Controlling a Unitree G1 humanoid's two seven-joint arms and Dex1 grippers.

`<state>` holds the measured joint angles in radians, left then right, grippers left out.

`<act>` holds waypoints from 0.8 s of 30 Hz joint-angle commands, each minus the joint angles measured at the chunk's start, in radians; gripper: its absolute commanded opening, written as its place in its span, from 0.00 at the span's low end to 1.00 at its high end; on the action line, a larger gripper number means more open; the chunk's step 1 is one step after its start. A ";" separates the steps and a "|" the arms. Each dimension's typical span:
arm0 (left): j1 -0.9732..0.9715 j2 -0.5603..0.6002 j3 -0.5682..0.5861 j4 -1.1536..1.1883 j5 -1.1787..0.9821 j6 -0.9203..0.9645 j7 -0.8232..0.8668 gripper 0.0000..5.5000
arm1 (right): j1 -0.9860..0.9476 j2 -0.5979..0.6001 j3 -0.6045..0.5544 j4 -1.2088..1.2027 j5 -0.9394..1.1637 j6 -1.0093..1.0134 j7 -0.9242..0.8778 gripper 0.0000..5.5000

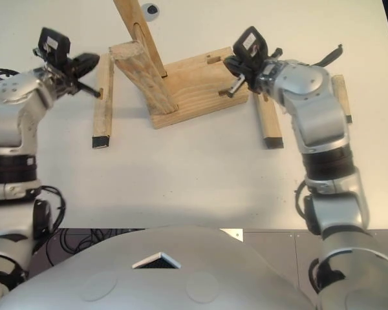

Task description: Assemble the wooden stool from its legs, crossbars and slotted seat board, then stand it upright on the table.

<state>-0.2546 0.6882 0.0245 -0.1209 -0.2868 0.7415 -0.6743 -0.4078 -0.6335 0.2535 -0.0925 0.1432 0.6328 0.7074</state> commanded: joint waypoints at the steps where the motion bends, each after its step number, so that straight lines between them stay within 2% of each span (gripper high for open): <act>1: 0.143 0.335 0.037 -0.439 -0.218 0.174 -0.333 0.00 | 0.057 -0.130 0.124 0.032 -0.040 -0.058 0.218 0.01; 6: 0.214 0.352 -0.026 -0.552 -0.278 0.198 -0.362 0.00 | 0.055 -0.067 0.154 0.095 -0.065 -0.103 0.240 0.01; 9: 0.230 0.336 -0.117 -0.578 -0.262 0.199 -0.339 0.00 | 0.030 -0.036 0.131 0.122 -0.088 -0.138 0.200 0.01; 11: 0.217 0.313 -0.204 -0.566 -0.215 0.181 -0.309 0.00 | 0.010 -0.049 0.094 0.050 -0.042 -0.088 0.235 0.01; 15: 0.161 0.159 -0.344 -0.459 -0.117 0.140 -0.189 0.00 | -0.095 -0.047 0.041 0.068 -0.024 -0.077 0.254 0.01; 20: 0.100 -0.007 -0.497 -0.309 0.016 0.076 -0.081 0.00 | -0.119 0.017 0.118 0.269 -0.096 -0.157 0.251 0.01; 24: 0.068 -0.100 -0.522 -0.236 0.068 0.064 -0.020 0.00 | -0.108 0.083 0.171 0.421 -0.128 -0.219 0.281 0.01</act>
<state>-0.1637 0.6200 -0.4957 -0.3889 -0.2413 0.8112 -0.7232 -0.5289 -0.5918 0.3932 0.2666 0.0351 0.4173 0.9653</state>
